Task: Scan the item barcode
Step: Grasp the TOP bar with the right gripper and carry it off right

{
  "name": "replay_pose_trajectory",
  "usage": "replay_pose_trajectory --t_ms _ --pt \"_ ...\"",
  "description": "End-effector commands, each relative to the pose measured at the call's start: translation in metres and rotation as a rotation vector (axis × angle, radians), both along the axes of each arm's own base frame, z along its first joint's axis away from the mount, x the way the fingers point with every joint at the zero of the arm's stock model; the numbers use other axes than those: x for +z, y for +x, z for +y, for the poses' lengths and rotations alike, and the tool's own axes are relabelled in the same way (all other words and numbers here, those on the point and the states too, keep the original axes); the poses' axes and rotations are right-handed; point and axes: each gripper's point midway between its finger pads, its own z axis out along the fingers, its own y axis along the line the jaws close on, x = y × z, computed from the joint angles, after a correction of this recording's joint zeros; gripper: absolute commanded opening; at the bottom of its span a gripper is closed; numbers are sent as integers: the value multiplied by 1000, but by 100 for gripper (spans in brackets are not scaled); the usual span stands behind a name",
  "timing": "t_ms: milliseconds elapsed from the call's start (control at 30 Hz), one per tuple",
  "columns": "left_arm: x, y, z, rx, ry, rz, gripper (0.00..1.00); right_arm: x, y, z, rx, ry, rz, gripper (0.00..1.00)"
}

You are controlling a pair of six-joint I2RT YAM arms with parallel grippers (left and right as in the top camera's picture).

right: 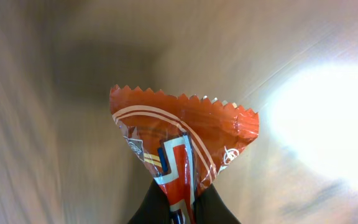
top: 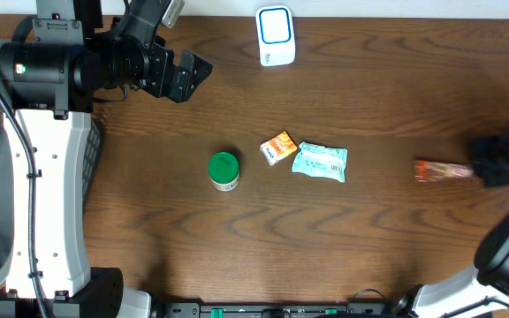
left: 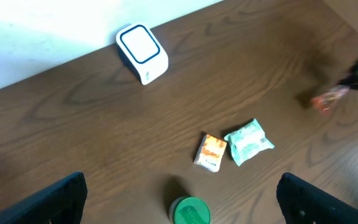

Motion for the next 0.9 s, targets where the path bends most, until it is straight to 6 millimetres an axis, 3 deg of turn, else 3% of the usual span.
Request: replay_pose_trajectory --t_ms 0,200,367,600,867 --pt "-4 1 1 -2 14 5 98 14 -38 -52 -117 -105 47 1" --pt "-4 1 1 -2 14 5 98 25 -87 -129 -249 -246 40 3" --pt "-4 1 1 -2 14 5 98 36 -98 -167 -310 -331 -30 5" --pt "-4 1 1 -2 14 5 98 29 -62 -189 -300 -369 -179 7" --pt "-4 1 1 -2 14 5 98 -11 -25 -200 -268 -395 -226 11"
